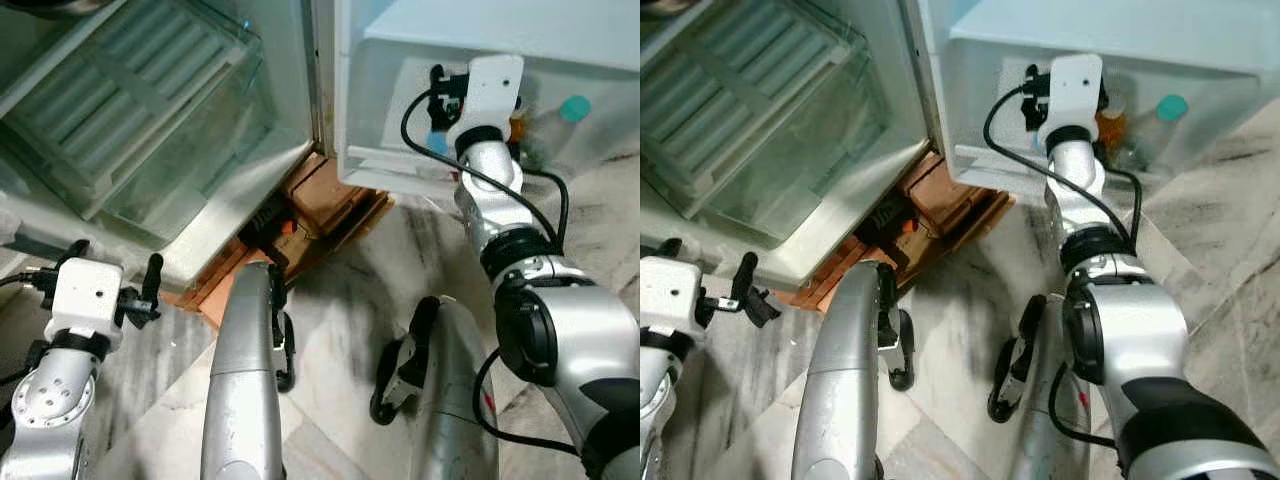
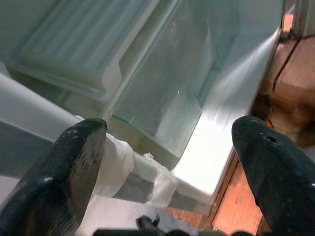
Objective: Restocking fridge
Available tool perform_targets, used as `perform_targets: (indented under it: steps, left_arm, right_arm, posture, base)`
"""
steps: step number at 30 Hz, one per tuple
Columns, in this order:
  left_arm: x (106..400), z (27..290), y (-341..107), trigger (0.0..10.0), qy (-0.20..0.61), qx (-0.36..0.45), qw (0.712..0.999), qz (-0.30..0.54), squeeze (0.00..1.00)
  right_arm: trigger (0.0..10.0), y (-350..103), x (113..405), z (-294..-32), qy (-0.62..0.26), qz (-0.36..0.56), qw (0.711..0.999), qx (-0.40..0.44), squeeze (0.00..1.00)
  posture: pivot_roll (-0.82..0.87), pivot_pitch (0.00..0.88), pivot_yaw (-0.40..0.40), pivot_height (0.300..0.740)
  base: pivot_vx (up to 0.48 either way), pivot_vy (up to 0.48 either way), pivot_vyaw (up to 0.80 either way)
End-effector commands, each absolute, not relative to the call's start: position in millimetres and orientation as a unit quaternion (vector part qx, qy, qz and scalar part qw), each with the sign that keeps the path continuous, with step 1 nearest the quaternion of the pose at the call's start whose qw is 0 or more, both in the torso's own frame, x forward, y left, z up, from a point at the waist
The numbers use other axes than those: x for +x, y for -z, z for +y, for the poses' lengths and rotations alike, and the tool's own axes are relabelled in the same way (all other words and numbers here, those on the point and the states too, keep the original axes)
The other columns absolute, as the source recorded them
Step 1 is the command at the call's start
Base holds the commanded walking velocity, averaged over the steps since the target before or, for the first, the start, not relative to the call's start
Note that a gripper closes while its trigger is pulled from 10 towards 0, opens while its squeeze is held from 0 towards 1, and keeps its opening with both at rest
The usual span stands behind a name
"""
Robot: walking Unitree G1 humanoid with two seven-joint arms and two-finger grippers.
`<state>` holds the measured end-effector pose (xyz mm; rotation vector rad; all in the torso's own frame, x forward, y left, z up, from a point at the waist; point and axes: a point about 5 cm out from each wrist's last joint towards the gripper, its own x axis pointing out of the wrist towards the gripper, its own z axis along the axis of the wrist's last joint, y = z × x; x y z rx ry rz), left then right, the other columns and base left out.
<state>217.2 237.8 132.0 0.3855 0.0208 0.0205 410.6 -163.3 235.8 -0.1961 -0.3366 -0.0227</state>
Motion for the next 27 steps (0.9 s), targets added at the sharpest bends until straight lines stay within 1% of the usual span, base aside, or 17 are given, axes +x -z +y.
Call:
perform_targets:
  steps: [1, 2, 6, 7, 12, 13, 14, 17, 20, 21, 22, 23, 25, 27]
  left_arm:
    - [222, 239, -121, 10.0, -0.012, 0.187, 0.982, 0.032, 0.0]
    - [226, 237, -120, 10.0, -0.011, 0.184, 0.982, 0.028, 0.0]
    - [234, 233, -118, 10.0, -0.009, 0.179, 0.984, 0.021, 0.0]
    - [238, 231, -116, 10.0, -0.007, 0.172, 0.985, 0.02, 0.0]
    - [248, 226, -111, 10.0, 0.002, 0.164, 0.986, 0.015, 0.0]
    - [251, 223, -110, 10.0, 0.006, 0.158, 0.987, 0.012, 0.0]
    - [251, 221, -110, 10.0, 0.009, 0.152, 0.988, 0.012, 0.0]
    - [253, 218, -108, 10.0, 0.015, 0.138, 0.99, 0.013, 0.0]
    - [253, 212, -107, 10.0, 0.016, 0.13, 0.991, 0.006, 0.0]
    - [253, 212, -107, 10.0, 0.016, 0.13, 0.991, 0.006, 0.0]
    - [254, 204, -106, 10.0, 0.028, 0.109, 0.994, 0.001, 0.0]
    - [255, 201, -106, 10.0, 0.033, 0.101, 0.994, -0.002, 0.0]
    - [256, 199, -105, 10.0, 0.029, 0.096, 0.995, -0.008, 0.0]
    - [256, 200, -105, 10.0, 0.02, 0.098, 0.995, -0.011, 0.0]
  right_arm:
    - [10.0, -232, 411, -158, -0.012, -0.152, 0.983, -0.103, 1.0]
    - [10.0, -230, 411, -156, -0.022, -0.146, 0.983, -0.106, 1.0]
    - [10.0, -224, 410, -155, -0.036, -0.139, 0.984, -0.107, 1.0]
    - [10.0, -216, 408, -153, -0.051, -0.13, 0.985, -0.105, 1.0]
    - [10.0, -197, 402, -150, -0.069, -0.115, 0.986, -0.095, 1.0]
    - [10.0, -186, 394, -147, -0.083, -0.125, 0.985, -0.084, 0.34]
    - [10.0, -180, 389, -145, -0.088, -0.132, 0.984, -0.077, 0.0]
    - [10.0, -165, 376, -142, -0.094, -0.139, 0.984, -0.067, 0.0]
    - [10.0, -143, 358, -142, -0.08, -0.122, 0.989, -0.038, 0.0]
    - [10.0, -143, 358, -142, -0.08, -0.122, 0.989, -0.038, 0.0]
    - [10.0, -126, 340, -145, -0.062, -0.112, 0.992, -0.024, 0.0]
    - [10.0, -122, 331, -146, -0.059, -0.112, 0.992, -0.021, 0.0]
    - [10.0, -112, 317, -154, -0.037, -0.098, 0.994, -0.032, 0.0]
    - [10.0, -111, 313, -160, -0.023, -0.102, 0.994, -0.038, 0.0]
  posture:
    - [0.23, 0.264, 0.031, 0.567]
    - [0.22, 0.244, 0.026, 0.567]
    - [0.21, 0.22, 0.021, 0.567]
    - [0.2, 0.199, 0.017, 0.567]
    - [0.17, 0.169, 0.015, 0.567]
    - [0.15, 0.158, 0.016, 0.567]
    - [0.15, 0.154, 0.016, 0.567]
    - [0.13, 0.133, 0.009, 0.567]
    - [0.13, 0.121, 0.005, 0.567]
    - [0.13, 0.121, 0.005, 0.567]
    - [0.13, 0.102, -0.015, 0.567]
    - [0.13, 0.102, -0.015, 0.567]
    - [0.13, 0.089, -0.022, 0.567]
    - [0.12, 0.084, -0.023, 0.567]
  base:
    - [0.0, 0.0, 0.0]
    - [0.0, 0.0, 0.0]
    - [0.0, 0.0, 0.0]
    - [0.0, 0.0, 0.0]
    - [0.0, 0.0, 0.0]
    - [0.0, 0.0, 0.0]
    - [0.0, 0.0, 0.0]
    - [0.0, 0.0, 0.0]
    - [0.0, 0.0, 0.0]
    - [0.0, 0.0, 0.0]
    - [0.0, 0.0, 0.0]
    - [0.0, 0.0, 0.0]
    - [0.0, 0.0, 0.0]
    - [0.0, 0.0, 0.0]
